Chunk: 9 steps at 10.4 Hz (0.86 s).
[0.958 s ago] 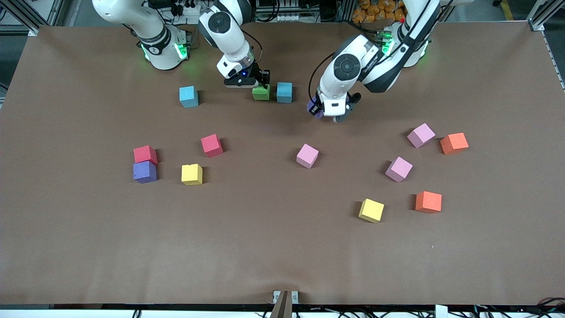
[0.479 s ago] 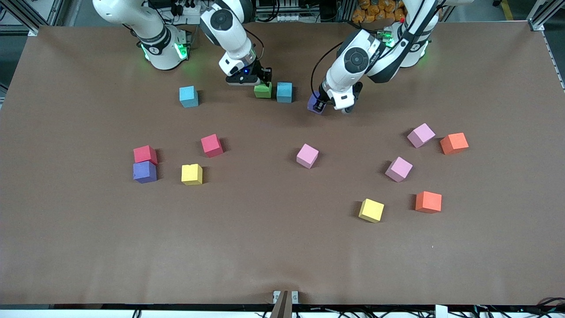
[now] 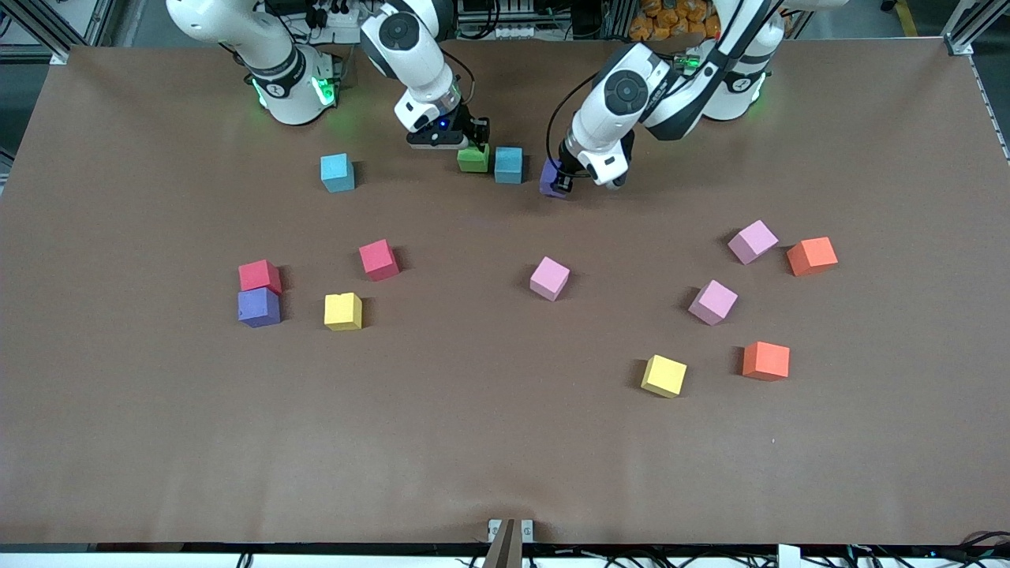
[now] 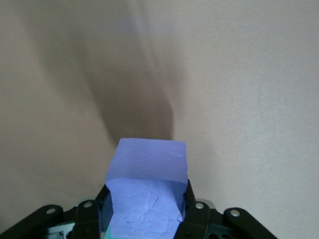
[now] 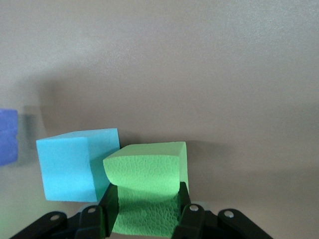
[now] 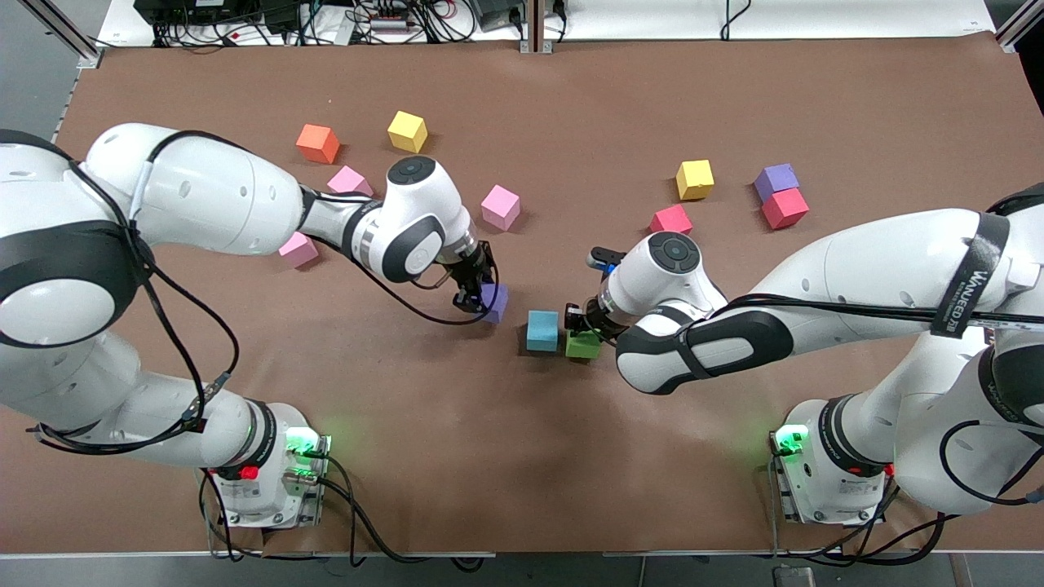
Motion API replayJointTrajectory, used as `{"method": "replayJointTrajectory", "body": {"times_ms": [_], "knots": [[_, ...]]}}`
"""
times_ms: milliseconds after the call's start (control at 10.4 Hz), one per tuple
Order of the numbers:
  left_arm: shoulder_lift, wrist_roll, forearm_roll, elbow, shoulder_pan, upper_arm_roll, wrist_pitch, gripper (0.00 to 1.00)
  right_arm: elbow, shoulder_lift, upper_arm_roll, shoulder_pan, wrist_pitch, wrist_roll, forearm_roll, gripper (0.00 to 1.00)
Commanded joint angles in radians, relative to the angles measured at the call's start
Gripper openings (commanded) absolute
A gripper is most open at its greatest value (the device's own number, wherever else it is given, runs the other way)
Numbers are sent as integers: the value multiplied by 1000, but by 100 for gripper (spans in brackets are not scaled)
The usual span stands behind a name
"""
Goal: Form number 2 with 11 blocks
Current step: 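Place the blue cube against the cyan cube with the left gripper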
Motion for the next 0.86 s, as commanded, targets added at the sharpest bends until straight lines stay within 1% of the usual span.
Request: {"method": "replayJointTrajectory", "body": {"times_ms": [0,96,192,288,479,767], "knots": [[-1,-68,-32,-14,-12,-5,24,53,28,57,-4,5,48,7,21,50],[-1,-114,-30,-11,-19,-5,24,53,28,68,-4,5,59,7,21,50],[1,-134,-30,-11,-26,-3,24,51,29,68,-4,4,59,7,21,50],[2,-143,-32,-11,-30,-3,32,43,31,66,-4,3,59,8,21,50],[14,-174,-32,-8,-33,-5,49,43,34,65,-4,4,59,8,23,50],[73,-244,-30,5,-82,0,96,43,37,63,-4,5,59,8,23,50]]}}
